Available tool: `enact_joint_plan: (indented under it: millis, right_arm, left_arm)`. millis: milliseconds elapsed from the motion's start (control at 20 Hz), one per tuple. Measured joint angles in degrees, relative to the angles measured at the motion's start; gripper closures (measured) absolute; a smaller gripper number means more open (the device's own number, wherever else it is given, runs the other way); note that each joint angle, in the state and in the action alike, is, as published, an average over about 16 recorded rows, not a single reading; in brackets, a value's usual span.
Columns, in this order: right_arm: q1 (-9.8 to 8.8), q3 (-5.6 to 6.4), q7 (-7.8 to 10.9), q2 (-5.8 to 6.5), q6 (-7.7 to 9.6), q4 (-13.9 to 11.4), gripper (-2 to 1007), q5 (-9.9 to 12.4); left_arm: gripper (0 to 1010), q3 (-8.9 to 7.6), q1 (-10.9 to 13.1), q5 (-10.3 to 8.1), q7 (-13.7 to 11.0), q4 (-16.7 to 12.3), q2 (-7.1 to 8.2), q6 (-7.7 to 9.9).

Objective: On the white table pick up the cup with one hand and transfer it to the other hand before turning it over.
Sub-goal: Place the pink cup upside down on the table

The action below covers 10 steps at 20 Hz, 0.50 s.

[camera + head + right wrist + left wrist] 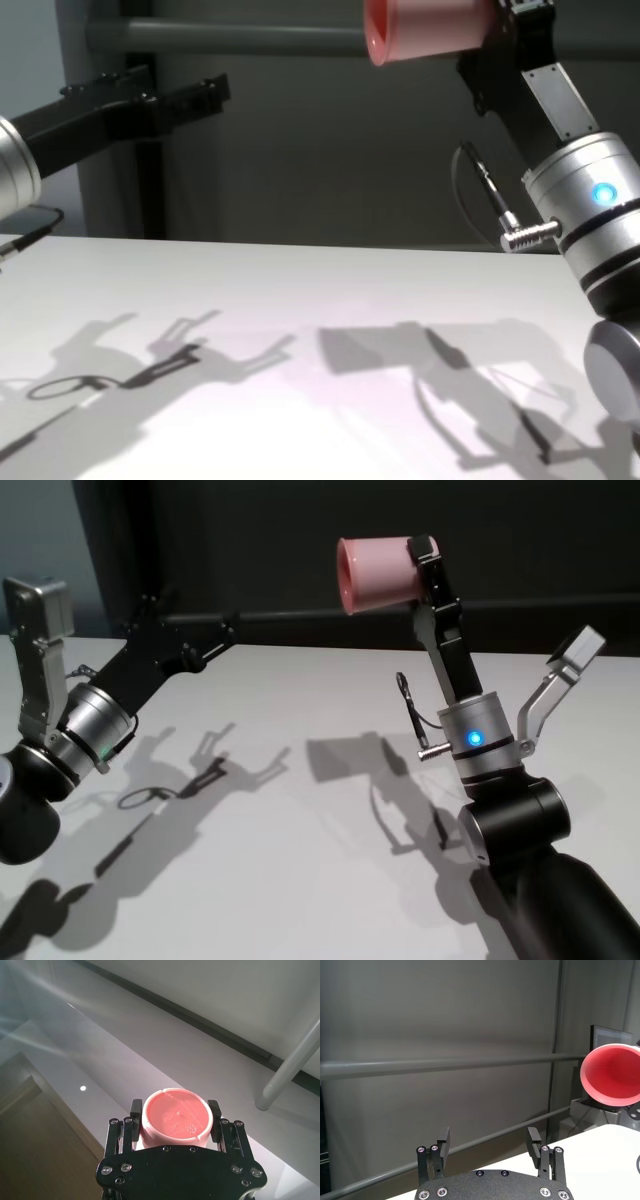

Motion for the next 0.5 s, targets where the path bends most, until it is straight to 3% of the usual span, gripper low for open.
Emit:
enact_joint_plan:
  millis: [250,500]
  right_arm:
    - [0.00,0.00,0.00,0.00,0.00,0.00,249,0.00]
    - [0.00,0.00,0.00,0.00,0.00,0.00,249,0.00]
  left_arm:
    - [9,-2.05,2.89,1.82,6.57,-1.37,-2.25,-0.75]
    - [9,-3.16,4.77,3.28,10.70,-1.79,-4.48,-1.46]
